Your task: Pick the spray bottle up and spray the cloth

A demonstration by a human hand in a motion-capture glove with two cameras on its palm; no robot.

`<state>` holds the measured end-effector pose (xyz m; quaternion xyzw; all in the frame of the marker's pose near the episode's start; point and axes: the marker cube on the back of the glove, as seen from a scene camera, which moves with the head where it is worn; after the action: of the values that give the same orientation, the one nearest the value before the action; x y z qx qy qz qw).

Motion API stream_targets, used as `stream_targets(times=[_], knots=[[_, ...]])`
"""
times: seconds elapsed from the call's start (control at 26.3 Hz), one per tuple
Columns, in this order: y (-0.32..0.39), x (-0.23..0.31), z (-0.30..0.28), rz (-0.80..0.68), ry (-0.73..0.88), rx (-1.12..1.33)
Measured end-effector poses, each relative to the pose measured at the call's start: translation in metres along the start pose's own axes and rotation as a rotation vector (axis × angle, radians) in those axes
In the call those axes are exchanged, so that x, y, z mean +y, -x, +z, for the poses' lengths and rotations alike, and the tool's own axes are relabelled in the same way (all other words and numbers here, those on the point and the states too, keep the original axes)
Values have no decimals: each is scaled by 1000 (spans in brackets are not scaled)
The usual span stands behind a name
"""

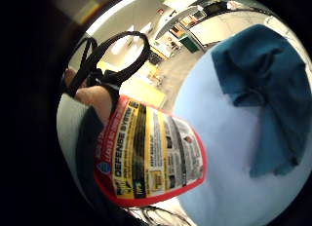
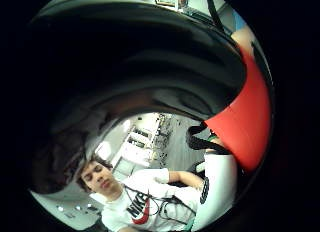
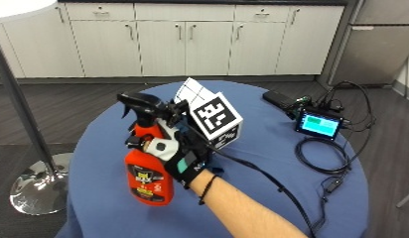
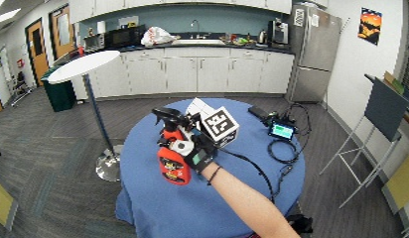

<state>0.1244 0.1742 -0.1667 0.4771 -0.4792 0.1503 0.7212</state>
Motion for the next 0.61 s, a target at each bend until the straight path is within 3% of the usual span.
stream_targets(times=[0.23,0.61], knots=[[-10,1,29,-30,-11,-52],[-7,-4,29,-71,-39,-35]])
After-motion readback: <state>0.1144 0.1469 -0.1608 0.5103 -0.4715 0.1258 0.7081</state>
